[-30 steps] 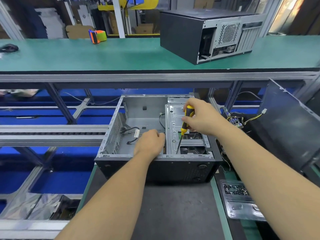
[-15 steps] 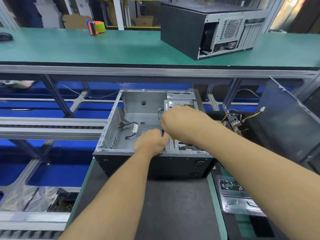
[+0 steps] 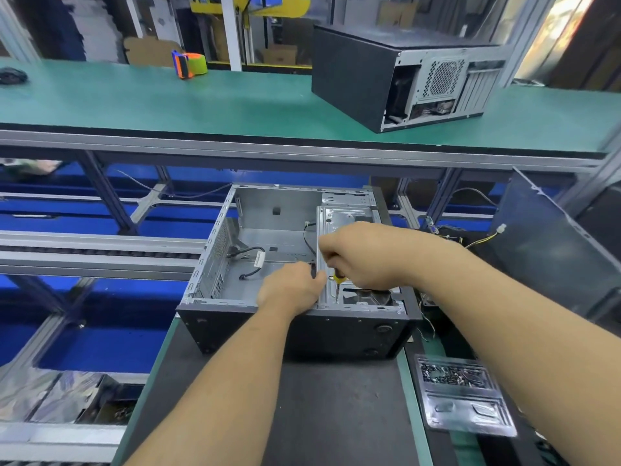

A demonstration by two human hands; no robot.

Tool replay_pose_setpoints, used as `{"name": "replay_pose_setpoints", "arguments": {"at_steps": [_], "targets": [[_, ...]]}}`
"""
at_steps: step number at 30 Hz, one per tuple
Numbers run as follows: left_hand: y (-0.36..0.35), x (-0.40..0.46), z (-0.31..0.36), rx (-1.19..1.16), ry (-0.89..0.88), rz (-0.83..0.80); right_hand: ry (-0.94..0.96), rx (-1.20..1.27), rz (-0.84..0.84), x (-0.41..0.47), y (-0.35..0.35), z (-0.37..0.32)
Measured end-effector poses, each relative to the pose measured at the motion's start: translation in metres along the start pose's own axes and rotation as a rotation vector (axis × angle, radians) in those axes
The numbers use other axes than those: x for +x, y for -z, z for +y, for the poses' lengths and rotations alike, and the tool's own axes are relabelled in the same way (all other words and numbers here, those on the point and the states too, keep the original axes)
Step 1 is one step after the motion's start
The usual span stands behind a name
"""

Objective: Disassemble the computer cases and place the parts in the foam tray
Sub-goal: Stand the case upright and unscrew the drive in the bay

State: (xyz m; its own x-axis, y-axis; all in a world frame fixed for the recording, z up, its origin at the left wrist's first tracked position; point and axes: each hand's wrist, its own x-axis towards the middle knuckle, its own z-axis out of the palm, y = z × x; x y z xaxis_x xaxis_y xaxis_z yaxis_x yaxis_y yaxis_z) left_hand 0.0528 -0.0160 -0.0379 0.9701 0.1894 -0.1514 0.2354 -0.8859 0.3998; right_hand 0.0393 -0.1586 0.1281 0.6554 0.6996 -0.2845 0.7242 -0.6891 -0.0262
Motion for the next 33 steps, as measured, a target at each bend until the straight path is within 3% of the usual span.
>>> {"name": "replay_pose_setpoints", "arguments": {"at_steps": [4,11,17,24,28,30,33], "targets": [[-0.001,0.002,0.001,0.024,0.012,0.016,-0.023,0.067,-0.044,-0.006,0.005,0.004],[0.001,0.001,0.001,0.023,0.001,0.001,-0.21,-0.066,0.015,0.003,-0.002,-0.006],[0.001,-0.001,0.002,0.019,0.007,0.009,-0.098,-0.138,0.02,0.005,-0.005,-0.006],[-0.001,-0.001,0.002,0.04,0.008,0.041,-0.02,0.059,-0.006,-0.002,0.001,-0.001],[0.0,0.0,0.001,0.057,0.0,0.022,-0.141,0.07,0.003,-0.001,-0.003,0.001],[-0.001,0.0,0.001,0.049,0.006,0.027,-0.254,-0.039,0.011,0.001,-0.004,0.001],[-0.001,-0.001,0.002,0.05,0.022,0.046,-0.281,-0.148,0.08,0.003,-0.006,0.001]]}}
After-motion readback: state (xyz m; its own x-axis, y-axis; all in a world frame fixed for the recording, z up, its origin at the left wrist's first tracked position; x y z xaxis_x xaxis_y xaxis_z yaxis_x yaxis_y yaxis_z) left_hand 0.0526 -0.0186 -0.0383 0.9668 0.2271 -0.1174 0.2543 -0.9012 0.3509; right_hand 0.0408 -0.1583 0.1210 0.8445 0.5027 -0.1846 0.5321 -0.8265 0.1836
